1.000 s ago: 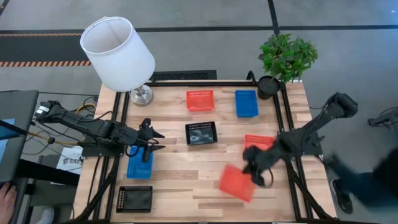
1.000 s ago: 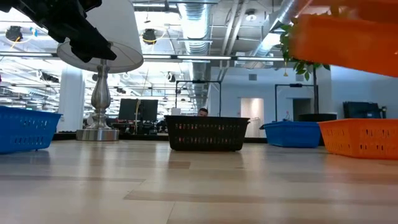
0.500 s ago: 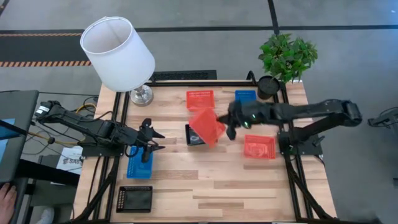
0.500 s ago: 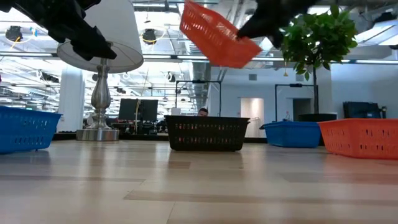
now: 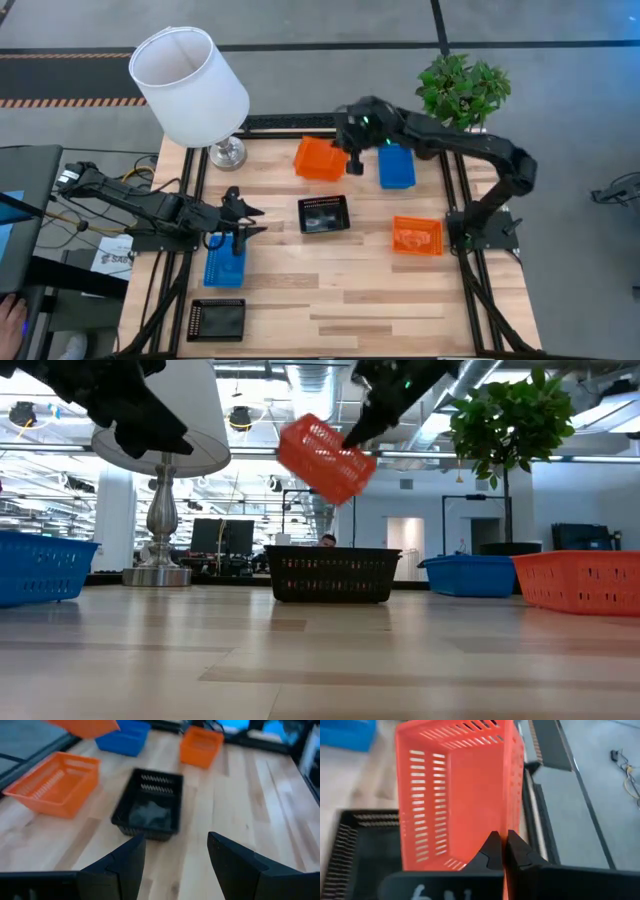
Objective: Stack baskets by color
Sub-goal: Stack the bottom orange bin on the top orange bin
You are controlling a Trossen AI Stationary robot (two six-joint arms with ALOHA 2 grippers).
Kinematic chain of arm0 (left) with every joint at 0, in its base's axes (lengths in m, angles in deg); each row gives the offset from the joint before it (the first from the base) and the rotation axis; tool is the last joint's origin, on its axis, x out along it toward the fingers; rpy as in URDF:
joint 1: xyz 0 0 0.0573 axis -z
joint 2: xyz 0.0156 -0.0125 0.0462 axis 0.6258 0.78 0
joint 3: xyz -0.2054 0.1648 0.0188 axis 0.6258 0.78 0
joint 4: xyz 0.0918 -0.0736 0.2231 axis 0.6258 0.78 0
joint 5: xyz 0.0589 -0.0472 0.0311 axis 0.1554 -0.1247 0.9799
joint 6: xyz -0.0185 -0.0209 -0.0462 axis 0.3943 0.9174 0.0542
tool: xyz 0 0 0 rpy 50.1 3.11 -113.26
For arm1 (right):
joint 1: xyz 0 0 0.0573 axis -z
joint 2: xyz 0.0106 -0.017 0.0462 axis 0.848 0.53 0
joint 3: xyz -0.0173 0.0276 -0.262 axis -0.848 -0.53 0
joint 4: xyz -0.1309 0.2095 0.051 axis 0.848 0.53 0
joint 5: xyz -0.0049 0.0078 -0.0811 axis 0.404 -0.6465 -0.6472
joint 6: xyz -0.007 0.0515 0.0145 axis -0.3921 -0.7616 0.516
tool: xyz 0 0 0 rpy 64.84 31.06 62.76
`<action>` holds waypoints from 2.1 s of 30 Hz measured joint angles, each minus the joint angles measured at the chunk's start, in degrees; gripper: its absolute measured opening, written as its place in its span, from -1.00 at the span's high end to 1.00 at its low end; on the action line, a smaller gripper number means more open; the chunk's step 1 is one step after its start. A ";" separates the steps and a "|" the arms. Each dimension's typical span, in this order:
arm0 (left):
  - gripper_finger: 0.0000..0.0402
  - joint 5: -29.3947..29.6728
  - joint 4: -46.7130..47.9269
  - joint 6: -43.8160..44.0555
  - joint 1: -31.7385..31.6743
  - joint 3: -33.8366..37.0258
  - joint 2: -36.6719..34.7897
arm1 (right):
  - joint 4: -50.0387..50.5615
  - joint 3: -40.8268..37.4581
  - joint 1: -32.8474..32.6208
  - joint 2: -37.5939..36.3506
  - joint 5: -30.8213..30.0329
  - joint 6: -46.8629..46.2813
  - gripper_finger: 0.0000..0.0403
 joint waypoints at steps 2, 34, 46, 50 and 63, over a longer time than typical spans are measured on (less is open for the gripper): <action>0.00 1.49 -1.33 1.83 0.00 0.00 0.01 | 2.67 2.90 2.13 2.88 0.77 2.23 0.99; 0.00 10.86 -3.20 12.24 -0.07 0.00 0.09 | 16.27 17.69 7.54 20.32 7.23 16.41 0.99; 0.00 10.84 -3.24 11.97 -0.07 0.02 0.09 | 12.60 17.60 9.31 22.83 6.34 15.00 0.99; 0.00 10.33 -3.24 11.95 -0.07 0.00 0.11 | 13.41 17.67 9.38 23.06 6.61 14.66 0.99; 0.00 9.97 -3.22 11.80 -0.07 0.00 0.11 | 15.36 17.69 8.75 23.06 6.91 15.10 0.87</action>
